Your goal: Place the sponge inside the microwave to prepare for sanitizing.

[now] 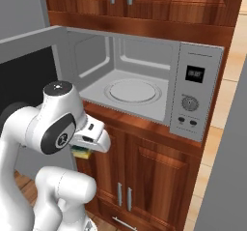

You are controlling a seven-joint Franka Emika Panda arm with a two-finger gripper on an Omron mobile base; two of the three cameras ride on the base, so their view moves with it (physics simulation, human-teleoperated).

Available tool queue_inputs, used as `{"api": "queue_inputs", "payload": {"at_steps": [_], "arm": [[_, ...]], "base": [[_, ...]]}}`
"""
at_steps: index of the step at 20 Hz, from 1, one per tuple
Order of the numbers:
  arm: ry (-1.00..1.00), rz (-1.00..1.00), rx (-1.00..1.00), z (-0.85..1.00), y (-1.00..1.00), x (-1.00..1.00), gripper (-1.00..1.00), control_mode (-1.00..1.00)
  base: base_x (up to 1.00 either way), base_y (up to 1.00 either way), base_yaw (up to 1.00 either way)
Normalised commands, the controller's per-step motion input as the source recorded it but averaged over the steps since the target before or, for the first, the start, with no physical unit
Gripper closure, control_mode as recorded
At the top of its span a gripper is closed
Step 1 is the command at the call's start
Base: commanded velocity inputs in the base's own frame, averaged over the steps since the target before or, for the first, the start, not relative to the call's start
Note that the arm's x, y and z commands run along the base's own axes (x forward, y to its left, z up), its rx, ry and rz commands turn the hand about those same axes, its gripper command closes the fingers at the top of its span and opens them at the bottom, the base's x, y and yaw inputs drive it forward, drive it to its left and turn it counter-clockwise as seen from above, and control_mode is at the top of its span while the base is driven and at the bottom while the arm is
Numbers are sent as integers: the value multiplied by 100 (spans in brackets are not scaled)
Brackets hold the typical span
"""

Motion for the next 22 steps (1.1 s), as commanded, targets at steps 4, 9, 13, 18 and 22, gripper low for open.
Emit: {"api": "queue_inputs", "payload": {"at_steps": [4,9,13,18,22], "arm": [[-24,-16,0,44,0,3,100,-100],[-13,-19,0,61,0,0,100,-100],[-17,-9,0,60,0,8,100,-100],[-29,-6,0,18,-3,33,100,-100],[-22,-5,-3,1,0,38,100,-100]], "base": [[0,0,0],[0,0,0],[0,0,0],[0,0,0],[0,0,0]]}}
